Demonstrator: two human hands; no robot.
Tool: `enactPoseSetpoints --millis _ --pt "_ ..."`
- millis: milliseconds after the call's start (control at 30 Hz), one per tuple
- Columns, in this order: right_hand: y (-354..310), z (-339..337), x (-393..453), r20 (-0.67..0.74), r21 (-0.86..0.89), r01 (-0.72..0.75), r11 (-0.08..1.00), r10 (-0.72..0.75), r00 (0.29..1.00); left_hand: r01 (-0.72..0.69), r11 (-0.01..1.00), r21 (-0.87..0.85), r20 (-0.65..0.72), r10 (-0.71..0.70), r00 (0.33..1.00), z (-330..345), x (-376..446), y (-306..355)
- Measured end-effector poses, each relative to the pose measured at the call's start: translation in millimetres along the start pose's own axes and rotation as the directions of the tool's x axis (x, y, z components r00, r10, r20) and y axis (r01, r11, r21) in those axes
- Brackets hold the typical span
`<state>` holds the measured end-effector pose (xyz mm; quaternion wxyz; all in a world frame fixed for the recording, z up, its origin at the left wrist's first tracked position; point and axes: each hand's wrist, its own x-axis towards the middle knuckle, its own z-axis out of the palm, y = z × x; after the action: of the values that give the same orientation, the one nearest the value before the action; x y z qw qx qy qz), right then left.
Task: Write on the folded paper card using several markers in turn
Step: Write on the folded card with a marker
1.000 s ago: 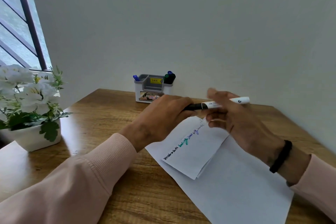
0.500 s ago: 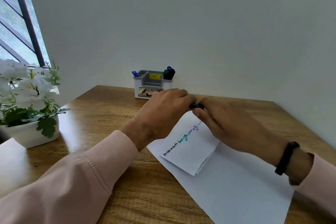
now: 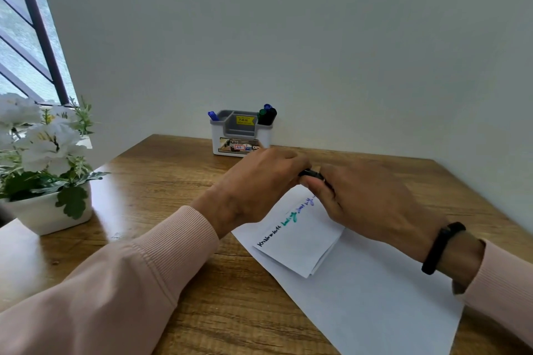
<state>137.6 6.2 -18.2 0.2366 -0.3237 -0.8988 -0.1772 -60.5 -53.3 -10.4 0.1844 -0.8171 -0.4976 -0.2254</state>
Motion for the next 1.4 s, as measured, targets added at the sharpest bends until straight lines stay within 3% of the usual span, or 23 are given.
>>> enactPoseSetpoints --millis 200,367,433,500,600,733,1000,1300,1400 --pt "-11.0 -7.9 -0.9 -0.052 -0.041 -0.034 0.999 0.032 0.998 0.029 0.999 -0.022 0.023 -0.029 0.999 1.4 1.2 0.3" --pt "-8.5 -7.6 1.0 0.003 -0.046 -0.04 0.998 0.04 0.999 0.007 1.0 -0.006 0.018 -0.007 1.0 0.1 -1.1 -0.7" --pt "-0.1 -12.0 2.6 0.067 -0.002 0.027 1.0 -0.027 0.997 -0.018 0.998 -0.054 0.068 0.021 0.997 -3.3 -0.9 -1.6" --pt "8.1 -22.3 5.1 0.221 0.107 0.113 0.988 -0.135 0.966 -0.038 0.996 -0.086 0.144 0.051 0.988 -5.7 -1.0 -0.6" --pt "15.0 -37.4 3.2 0.346 0.253 0.164 0.954 -0.247 0.905 -0.061 0.998 0.018 0.183 0.057 0.982 -6.7 0.1 2.0" --pt "19.2 -47.7 3.0 0.405 0.244 0.131 0.961 -0.224 0.887 -0.055 0.995 0.087 0.155 0.041 0.987 -10.6 -1.5 -1.4" --pt "21.5 -36.9 1.5 0.164 0.355 0.067 0.932 -0.133 0.977 -0.018 0.998 -0.052 0.116 0.024 0.993 -11.5 -1.5 -0.1" --pt "25.6 -26.3 1.8 -0.01 0.203 0.22 0.954 -0.223 0.975 -0.055 0.989 -0.138 0.093 0.068 0.993 -3.8 -2.4 -2.6" --pt "32.4 -22.7 -0.7 -0.052 0.169 0.21 0.963 -0.204 0.978 0.006 0.965 -0.263 0.096 0.019 0.995 -1.0 -3.3 -1.9"
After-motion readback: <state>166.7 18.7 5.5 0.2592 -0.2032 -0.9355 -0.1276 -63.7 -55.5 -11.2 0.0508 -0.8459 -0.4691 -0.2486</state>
